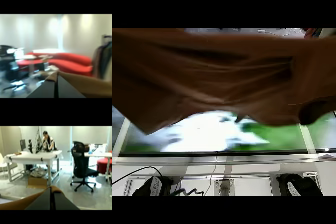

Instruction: Fold the clothes and pants, and hang the long-sleeved shirts on hangers.

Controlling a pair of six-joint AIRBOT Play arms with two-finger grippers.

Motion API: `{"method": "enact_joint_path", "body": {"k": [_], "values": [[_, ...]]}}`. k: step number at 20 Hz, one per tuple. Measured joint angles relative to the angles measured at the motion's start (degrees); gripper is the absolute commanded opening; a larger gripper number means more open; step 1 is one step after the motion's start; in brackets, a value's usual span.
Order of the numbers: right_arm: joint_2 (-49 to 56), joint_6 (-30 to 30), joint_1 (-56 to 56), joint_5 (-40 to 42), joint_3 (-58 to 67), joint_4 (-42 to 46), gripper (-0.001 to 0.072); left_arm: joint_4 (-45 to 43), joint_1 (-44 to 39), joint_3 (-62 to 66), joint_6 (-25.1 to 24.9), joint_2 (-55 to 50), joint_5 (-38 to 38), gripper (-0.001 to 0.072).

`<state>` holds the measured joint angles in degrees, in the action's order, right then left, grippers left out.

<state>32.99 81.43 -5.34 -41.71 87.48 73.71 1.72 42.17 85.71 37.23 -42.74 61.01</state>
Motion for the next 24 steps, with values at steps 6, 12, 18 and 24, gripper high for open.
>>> {"method": "enact_joint_path", "body": {"k": [6, 12, 18, 24], "values": [[17.8, 0.4, 0.0, 0.4, 0.2, 1.1, 0.0012, -17.7, -4.4, -3.0, 5.9, -5.7, -2.5, 0.0012], [39.7, 3.7, 0.0, -0.3, 0.3, 1.6, 0.0012, -32.7, -20.3, -6.4, 7.2, -24.1, -5.4, 0.0013], [55.5, 4.4, 0.0, 9.8, 0.3, 1.6, 0.0013, -39.8, -30.0, -7.0, 7.3, -43.3, -18.6, 0.0014], [61.6, 4.5, 0.0, 17.7, 0.3, 1.6, 0.0500, -34.3, -32.3, -7.0, 7.4, -50.8, -31.3, 0.0708]]}}
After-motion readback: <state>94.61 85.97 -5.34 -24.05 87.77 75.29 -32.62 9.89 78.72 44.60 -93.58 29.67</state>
